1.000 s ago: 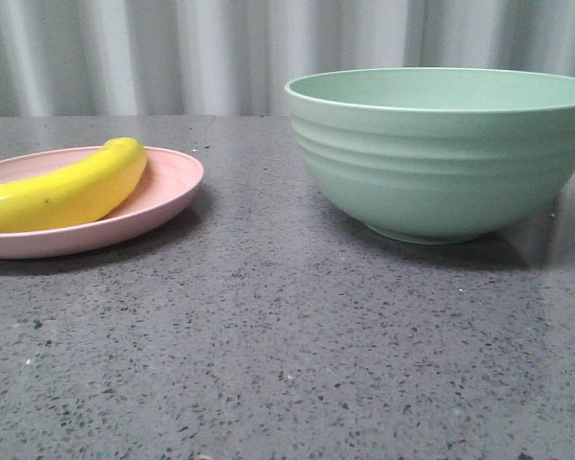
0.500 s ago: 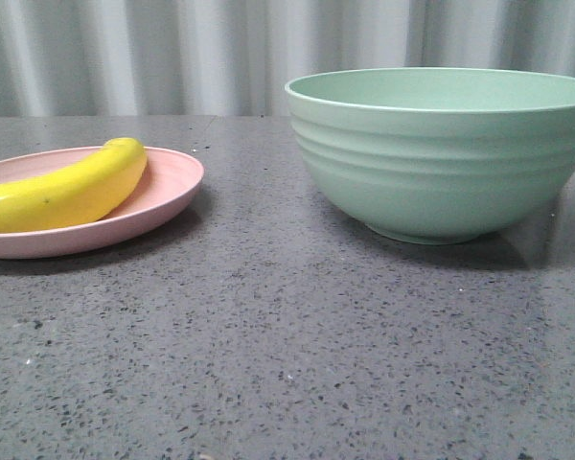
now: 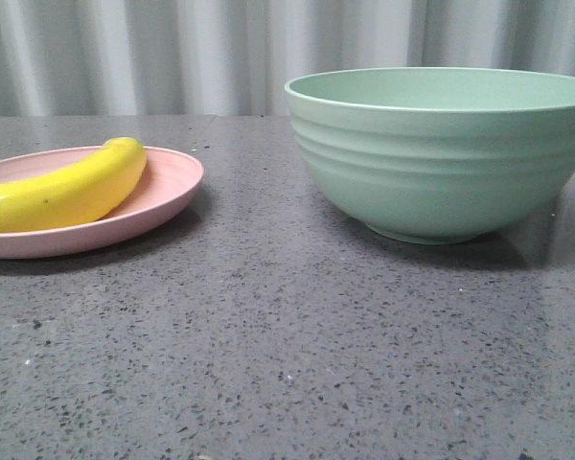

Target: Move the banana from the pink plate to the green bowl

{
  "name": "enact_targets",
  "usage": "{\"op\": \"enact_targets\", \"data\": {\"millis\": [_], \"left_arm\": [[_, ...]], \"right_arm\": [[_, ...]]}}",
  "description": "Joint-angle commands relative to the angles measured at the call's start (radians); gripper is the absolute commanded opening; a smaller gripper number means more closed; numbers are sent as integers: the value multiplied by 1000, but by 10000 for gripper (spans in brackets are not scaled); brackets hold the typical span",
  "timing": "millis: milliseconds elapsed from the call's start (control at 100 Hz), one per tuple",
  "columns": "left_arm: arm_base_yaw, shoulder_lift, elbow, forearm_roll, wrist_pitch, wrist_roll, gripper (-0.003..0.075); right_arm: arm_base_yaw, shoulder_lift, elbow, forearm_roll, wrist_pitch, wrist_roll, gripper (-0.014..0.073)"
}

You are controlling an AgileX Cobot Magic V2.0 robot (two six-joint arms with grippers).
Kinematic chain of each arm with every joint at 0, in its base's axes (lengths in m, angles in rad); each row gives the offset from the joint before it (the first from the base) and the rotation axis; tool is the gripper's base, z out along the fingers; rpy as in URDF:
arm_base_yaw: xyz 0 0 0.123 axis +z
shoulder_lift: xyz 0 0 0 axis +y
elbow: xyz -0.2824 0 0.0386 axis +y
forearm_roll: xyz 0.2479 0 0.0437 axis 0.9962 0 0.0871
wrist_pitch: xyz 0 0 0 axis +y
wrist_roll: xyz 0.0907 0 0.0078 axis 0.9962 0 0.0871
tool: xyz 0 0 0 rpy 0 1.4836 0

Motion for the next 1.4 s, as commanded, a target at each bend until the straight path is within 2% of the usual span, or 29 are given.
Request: {"op": "enact_targets", "data": {"millis": [0,130,430,530,660,810,1080,1390], "left_arm": [[0,-30,8,-3,-137,-4,-20],[0,-30,8,-3,-210,-4,-20],[0,-30,8,-5,-292,-4,-20],[0,-30,-1,-46,-307,-4,-20],[0,-28,-29,-64,-286,-4,-20],[0,3,-98,-64,-216,-4,-20],[0,128,-238,-67,-213,-4,-20],[0,250,-283,-74,-334,-4,-20]], "right_arm": [[-6,-22,20,5,-134,-1,-64],[-6,-22,20,14,-236,-1,-64],[-6,-22,20,23,-304,-1,-64],[-6,-22,9,137,-304,-1,-64],[-6,-22,-35,153,-205,-1,-64],[-6,-22,-85,153,-158,-1,-64],[-6,51,-219,151,-11,-16,-64],[-6,292,-363,151,25,-16,-64]]}}
